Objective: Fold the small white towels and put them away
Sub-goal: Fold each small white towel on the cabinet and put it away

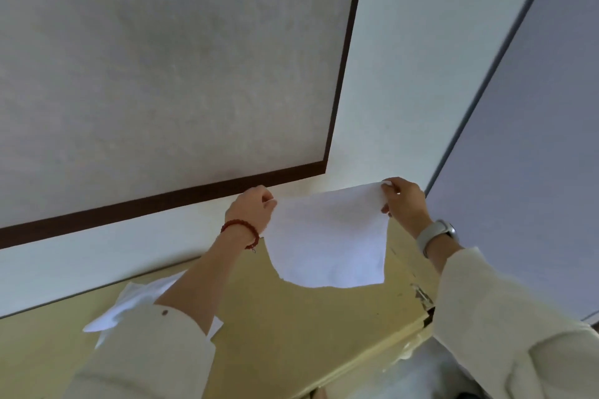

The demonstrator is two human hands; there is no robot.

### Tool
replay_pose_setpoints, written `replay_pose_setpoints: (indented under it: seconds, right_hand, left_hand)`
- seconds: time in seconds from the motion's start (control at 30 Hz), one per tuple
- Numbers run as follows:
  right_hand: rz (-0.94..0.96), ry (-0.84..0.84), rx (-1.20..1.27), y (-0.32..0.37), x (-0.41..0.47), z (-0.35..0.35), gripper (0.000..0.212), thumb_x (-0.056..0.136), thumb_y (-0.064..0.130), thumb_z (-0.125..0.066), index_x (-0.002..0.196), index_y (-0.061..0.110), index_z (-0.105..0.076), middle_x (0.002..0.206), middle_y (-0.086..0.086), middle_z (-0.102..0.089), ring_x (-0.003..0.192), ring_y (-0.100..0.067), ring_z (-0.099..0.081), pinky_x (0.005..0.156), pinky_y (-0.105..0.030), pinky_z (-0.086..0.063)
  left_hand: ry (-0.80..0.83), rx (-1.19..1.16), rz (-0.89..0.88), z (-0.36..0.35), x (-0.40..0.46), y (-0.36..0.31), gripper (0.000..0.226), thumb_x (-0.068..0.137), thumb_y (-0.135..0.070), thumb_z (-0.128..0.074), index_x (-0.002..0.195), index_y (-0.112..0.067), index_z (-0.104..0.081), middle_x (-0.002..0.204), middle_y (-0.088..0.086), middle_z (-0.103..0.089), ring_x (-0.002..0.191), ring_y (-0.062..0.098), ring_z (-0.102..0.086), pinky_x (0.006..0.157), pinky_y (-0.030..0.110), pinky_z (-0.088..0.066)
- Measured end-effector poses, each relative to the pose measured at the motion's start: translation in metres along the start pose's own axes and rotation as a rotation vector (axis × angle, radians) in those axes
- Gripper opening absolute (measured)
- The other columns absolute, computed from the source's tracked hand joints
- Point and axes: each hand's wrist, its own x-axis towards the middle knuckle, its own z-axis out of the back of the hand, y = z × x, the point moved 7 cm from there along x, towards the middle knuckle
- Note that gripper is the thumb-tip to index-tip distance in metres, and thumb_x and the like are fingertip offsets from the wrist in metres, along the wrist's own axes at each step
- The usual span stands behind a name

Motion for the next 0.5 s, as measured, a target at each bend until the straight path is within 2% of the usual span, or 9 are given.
replay_pose_setpoints:
  seconds: [0.03,0.17,0.23,0.3,0.37,0.5]
  right_hand:
    - [0.004,-0.002,0.055,-0.005,0.010,0.007,0.022,0.095,0.013,-0.042,0.102,0.004,-0.062,0.071,-0.009,-0.060,0.045,-0.007,-0.057,0.044,-0.015,-0.047]
    - [0.103,-0.011,0.154,-0.022,0.038,0.035,0.018,0.094,0.011,-0.042,0.094,0.006,-0.059,0.073,-0.011,-0.060,0.049,0.001,-0.058,0.048,-0.011,-0.048]
    - [0.144,-0.005,0.177,-0.031,0.045,0.045,0.017,0.094,0.010,-0.042,0.090,0.009,-0.058,0.071,-0.007,-0.060,0.056,-0.001,-0.060,0.058,-0.018,-0.051]
    - [0.173,0.001,0.180,-0.046,0.046,0.049,0.016,0.093,0.009,-0.043,0.087,0.011,-0.058,0.070,-0.002,-0.060,0.067,-0.014,-0.062,0.067,-0.031,-0.053]
    - [0.178,0.020,0.162,-0.069,0.039,0.046,0.017,0.093,0.009,-0.045,0.086,0.013,-0.059,0.073,-0.001,-0.062,0.075,-0.022,-0.062,0.069,-0.035,-0.052]
    - [0.173,0.113,0.015,-0.138,-0.004,0.014,0.014,0.090,0.011,-0.051,0.089,0.007,-0.065,0.082,-0.009,-0.067,0.075,-0.025,-0.062,0.061,-0.019,-0.043]
  left_hand:
    - [-0.049,-0.018,0.008,-0.002,0.007,-0.013,0.014,0.092,-0.023,-0.047,0.096,-0.015,-0.056,0.093,0.000,-0.057,0.087,0.020,-0.053,0.078,0.033,-0.045]
    - [-0.162,-0.265,0.019,-0.022,0.028,-0.053,0.008,0.092,-0.013,-0.045,0.089,-0.013,-0.052,0.087,0.009,-0.060,0.076,0.026,-0.062,0.070,0.036,-0.052]
    - [-0.183,-0.354,0.011,-0.033,0.028,-0.064,0.007,0.092,-0.011,-0.046,0.091,-0.013,-0.052,0.089,0.007,-0.058,0.076,0.024,-0.062,0.068,0.036,-0.055]
    - [-0.204,-0.333,-0.033,-0.043,0.022,-0.067,0.007,0.091,-0.011,-0.049,0.095,-0.011,-0.055,0.094,0.003,-0.055,0.083,0.022,-0.061,0.072,0.037,-0.055]
    - [-0.205,-0.262,-0.089,-0.058,0.012,-0.061,0.009,0.090,-0.010,-0.051,0.097,-0.010,-0.057,0.096,-0.001,-0.054,0.085,0.019,-0.059,0.075,0.034,-0.053]
    - [-0.123,-0.019,-0.157,-0.099,-0.019,-0.031,0.009,0.089,-0.009,-0.054,0.093,-0.010,-0.062,0.095,-0.001,-0.056,0.077,0.016,-0.057,0.072,0.029,-0.049]
